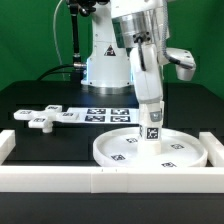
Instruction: Assemble round table
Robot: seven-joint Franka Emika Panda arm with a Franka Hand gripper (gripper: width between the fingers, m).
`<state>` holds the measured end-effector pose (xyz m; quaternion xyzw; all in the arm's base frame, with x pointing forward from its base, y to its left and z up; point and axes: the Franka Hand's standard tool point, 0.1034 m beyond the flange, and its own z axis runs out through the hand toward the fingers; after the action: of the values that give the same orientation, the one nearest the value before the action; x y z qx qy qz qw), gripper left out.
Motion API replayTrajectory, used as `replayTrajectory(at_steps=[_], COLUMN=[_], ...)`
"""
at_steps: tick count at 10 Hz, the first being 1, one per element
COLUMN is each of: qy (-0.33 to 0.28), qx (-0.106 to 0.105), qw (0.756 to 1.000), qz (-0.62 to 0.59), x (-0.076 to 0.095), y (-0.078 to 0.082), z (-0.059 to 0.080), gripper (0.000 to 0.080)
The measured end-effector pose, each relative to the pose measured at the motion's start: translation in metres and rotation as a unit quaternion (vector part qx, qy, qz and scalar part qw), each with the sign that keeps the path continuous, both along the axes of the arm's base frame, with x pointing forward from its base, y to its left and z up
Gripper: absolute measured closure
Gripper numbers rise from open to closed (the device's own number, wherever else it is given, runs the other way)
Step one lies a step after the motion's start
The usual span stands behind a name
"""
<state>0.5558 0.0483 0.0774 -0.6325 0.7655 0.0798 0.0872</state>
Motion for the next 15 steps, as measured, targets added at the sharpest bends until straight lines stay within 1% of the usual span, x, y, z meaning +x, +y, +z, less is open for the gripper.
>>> replayTrajectory(at_steps=[2, 4, 6, 7, 8, 10, 11, 12, 13, 14, 15], qy=[-0.022, -0.035, -0.049, -0.058, -0.063, -0.077, -0.086, -0.100, -0.105, -0.107, -0.112], qx=[-0.004, -0.006, -0.019, -0.019, -0.016, -0.017, -0.017, -0.019, -0.025, -0.032, -0.037], qw=[0.995, 0.988, 0.955, 0.943, 0.942, 0.915, 0.895, 0.860, 0.826, 0.799, 0.758], qz=[0.092, 0.152, 0.294, 0.326, 0.331, 0.396, 0.437, 0.500, 0.553, 0.591, 0.642], x=[-0.0001, -0.0003, -0.0006, -0.0004, -0.0022, -0.0028, -0.0030, -0.0032, -0.0027, -0.0021, -0.0018], y=[-0.0002, -0.0003, -0.0012, -0.0012, -0.0020, -0.0024, -0.0031, -0.0067, -0.0101, -0.0101, -0.0097], z=[-0.0002, -0.0002, 0.0016, 0.0020, 0.0019, 0.0009, 0.0005, -0.0009, -0.0018, -0.0014, -0.0013], gripper=[0.0151, 0.0151, 0.0151, 0.0151, 0.0151, 0.0151, 0.0151, 0.0151, 0.0151, 0.0151, 0.0151])
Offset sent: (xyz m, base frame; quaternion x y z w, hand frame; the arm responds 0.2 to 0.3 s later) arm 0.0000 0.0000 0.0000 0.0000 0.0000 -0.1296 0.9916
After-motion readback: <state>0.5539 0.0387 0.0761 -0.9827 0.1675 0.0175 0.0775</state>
